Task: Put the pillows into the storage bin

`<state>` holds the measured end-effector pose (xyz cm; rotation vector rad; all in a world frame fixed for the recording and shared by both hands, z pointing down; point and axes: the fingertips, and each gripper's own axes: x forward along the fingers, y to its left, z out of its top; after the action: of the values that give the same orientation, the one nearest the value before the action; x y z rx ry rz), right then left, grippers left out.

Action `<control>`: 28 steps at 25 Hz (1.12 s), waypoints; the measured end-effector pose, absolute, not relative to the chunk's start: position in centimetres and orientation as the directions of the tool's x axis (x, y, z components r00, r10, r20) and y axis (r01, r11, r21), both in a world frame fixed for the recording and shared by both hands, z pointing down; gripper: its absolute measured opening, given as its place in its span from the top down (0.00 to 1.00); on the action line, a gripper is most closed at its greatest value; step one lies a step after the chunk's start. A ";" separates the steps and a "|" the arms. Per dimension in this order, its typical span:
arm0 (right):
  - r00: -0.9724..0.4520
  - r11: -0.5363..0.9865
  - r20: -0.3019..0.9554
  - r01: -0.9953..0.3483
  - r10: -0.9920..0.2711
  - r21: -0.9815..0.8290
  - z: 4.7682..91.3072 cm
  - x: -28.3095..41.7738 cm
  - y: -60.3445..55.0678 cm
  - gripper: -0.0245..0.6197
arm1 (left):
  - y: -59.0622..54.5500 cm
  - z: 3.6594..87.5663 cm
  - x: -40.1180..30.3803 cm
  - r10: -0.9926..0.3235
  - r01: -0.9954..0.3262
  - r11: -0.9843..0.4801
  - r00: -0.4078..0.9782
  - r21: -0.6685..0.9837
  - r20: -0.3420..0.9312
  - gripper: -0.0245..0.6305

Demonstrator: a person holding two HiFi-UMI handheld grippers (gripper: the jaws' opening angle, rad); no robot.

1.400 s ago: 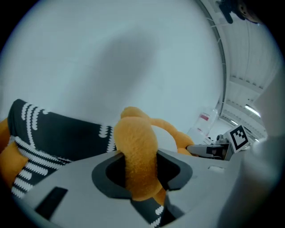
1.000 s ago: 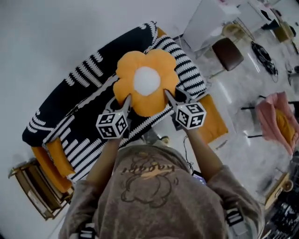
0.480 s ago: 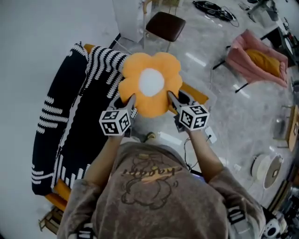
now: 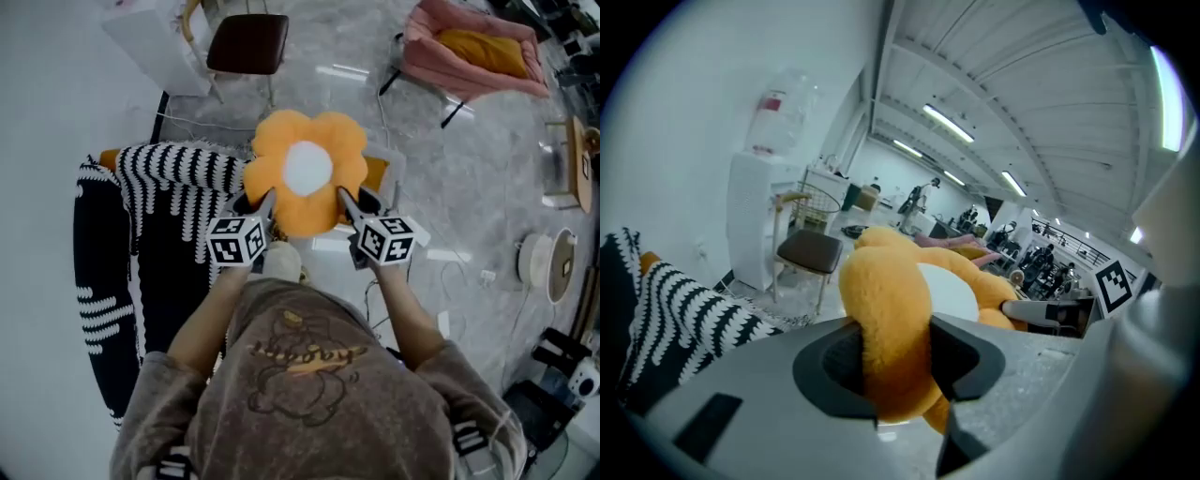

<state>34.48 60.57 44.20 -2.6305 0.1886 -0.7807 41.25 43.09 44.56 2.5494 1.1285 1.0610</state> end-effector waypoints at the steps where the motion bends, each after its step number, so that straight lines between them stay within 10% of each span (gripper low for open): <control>1: 0.835 -0.917 0.507 0.007 -0.214 -0.398 44.8 35.4 61.5 0.78 | 44.2 45.4 42.5 0.709 0.596 -0.690 0.442 0.411 0.550 0.75; 19: 0.785 -0.850 0.609 0.244 -0.109 -0.466 56.4 42.7 70.1 0.75 | 54.0 57.0 53.3 0.698 0.652 -0.630 0.239 0.421 0.675 0.71; 24: 0.755 -0.850 0.642 0.246 -0.134 -0.467 60.2 43.6 71.2 0.35 | 52.6 60.5 56.3 0.585 0.592 -0.741 0.338 0.316 0.737 0.44; 28: 0.729 -0.848 0.659 0.221 -0.185 -0.483 61.4 43.8 70.5 0.34 | 52.7 60.9 55.7 0.593 0.595 -0.732 0.318 0.332 0.740 0.41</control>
<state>43.81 70.46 61.37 -2.3855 -0.0268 -0.9891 55.73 52.70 60.86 2.5516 1.1501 1.4314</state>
